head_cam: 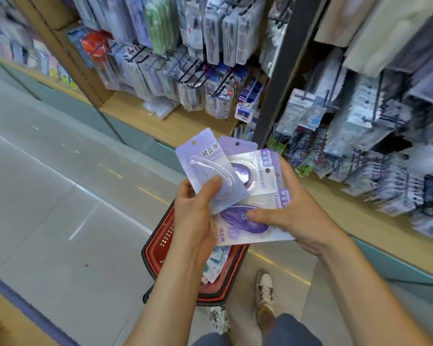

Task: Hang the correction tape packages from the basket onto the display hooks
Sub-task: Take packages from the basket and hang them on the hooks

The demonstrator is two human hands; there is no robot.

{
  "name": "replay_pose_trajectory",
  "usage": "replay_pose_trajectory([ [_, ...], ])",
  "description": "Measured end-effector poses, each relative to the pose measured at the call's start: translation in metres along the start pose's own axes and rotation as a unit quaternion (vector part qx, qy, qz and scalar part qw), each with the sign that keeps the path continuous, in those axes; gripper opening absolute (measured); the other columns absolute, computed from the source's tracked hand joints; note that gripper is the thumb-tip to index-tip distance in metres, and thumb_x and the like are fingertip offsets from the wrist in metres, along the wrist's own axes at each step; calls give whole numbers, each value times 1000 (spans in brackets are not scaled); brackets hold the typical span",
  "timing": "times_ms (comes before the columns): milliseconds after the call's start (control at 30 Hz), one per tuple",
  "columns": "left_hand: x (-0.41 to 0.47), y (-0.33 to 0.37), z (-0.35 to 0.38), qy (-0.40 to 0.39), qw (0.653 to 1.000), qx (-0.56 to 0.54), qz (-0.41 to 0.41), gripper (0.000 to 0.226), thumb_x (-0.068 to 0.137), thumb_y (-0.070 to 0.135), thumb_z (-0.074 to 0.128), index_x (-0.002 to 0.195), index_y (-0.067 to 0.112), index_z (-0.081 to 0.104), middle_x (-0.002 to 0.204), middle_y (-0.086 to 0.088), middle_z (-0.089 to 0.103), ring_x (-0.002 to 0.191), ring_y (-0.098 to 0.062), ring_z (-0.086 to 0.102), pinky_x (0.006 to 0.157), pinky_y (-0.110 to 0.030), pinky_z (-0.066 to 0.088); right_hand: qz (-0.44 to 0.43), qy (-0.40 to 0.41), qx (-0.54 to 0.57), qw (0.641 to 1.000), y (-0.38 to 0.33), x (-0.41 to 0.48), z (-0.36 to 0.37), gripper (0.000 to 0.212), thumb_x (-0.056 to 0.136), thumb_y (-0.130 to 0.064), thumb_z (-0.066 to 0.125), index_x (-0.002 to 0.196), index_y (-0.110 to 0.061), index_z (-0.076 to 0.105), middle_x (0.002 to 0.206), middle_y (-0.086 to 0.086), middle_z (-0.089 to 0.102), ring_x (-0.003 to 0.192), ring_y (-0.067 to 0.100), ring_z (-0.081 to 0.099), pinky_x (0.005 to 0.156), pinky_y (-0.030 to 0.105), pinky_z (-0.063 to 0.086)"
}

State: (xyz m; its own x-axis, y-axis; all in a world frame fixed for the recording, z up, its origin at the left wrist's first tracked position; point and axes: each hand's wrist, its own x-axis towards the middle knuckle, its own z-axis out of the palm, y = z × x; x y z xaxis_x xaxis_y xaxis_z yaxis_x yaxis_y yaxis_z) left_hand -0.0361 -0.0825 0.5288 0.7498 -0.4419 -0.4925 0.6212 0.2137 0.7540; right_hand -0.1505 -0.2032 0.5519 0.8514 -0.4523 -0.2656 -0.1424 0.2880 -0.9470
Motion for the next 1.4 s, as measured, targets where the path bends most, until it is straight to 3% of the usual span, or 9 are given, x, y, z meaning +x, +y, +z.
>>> replay_pose_trajectory([
  [133,-7,8,31,-37,998,-59,-6,50,75,7,73,121,13,57,111,-18,67,90,-35,67,84,-57,53,-25,67,-7,997,-19,-36,-29,98,59,8,85,143,-21,43,125,3,68,104,15,67,76,27,57],
  [333,-23,-6,96,-173,984,-10,33,34,67,6,64,99,16,65,83,-3,74,69,-18,70,58,-32,57,-75,108,-12,991,-37,-72,-69,91,61,1,81,138,-27,44,124,-3,69,110,14,67,82,26,55],
  [500,-40,-28,125,-193,979,-26,53,55,55,19,74,109,12,63,88,-5,71,73,-21,68,64,-35,56,-90,79,-96,988,-65,-100,-121,98,59,-6,90,137,-42,42,125,-15,66,116,9,64,92,27,54],
  [633,-67,-38,135,-172,982,-32,67,51,51,20,73,101,14,67,87,-4,72,73,-18,69,63,-32,56,-91,184,12,979,-63,-130,-152,101,63,2,78,141,-48,37,118,-23,69,105,4,68,80,19,56],
  [767,-103,-44,146,-193,980,5,54,49,49,20,73,96,9,65,80,-8,71,64,-21,67,52,-31,54,-108,318,-2,942,-57,-153,-186,53,76,-4,77,114,-40,66,120,-24,61,100,-14,60,78,5,48],
  [900,-150,-74,184,-217,973,73,27,29,56,6,68,85,4,63,65,-8,67,50,-21,62,43,-29,50,-140,375,9,916,-66,-163,-206,23,84,-4,72,84,-27,78,94,-6,75,94,17,67,90,35,51],
  [1067,-195,-113,240,-232,968,99,17,49,52,17,71,98,4,62,77,-11,66,63,-25,61,51,-32,51,-113,397,173,894,-86,-202,-216,41,99,-28,54,62,-20,70,57,-2,61,51,15,53,47,22,36],
  [1200,-218,-128,274,-259,957,129,31,33,66,11,60,99,8,63,80,-10,67,68,-24,62,54,-33,54,-155,366,189,898,-95,-233,-238,61,58,-90,57,70,-33,76,61,1,61,47,15,49,43,21,30],
  [1400,-240,-129,300,-334,929,158,2,31,66,11,63,97,11,65,78,-10,69,61,-22,64,49,-34,53,-214,302,176,912,-112,-267,-267,71,39,-87,73,80,-30,79,71,-6,72,59,10,63,54,23,49],
])
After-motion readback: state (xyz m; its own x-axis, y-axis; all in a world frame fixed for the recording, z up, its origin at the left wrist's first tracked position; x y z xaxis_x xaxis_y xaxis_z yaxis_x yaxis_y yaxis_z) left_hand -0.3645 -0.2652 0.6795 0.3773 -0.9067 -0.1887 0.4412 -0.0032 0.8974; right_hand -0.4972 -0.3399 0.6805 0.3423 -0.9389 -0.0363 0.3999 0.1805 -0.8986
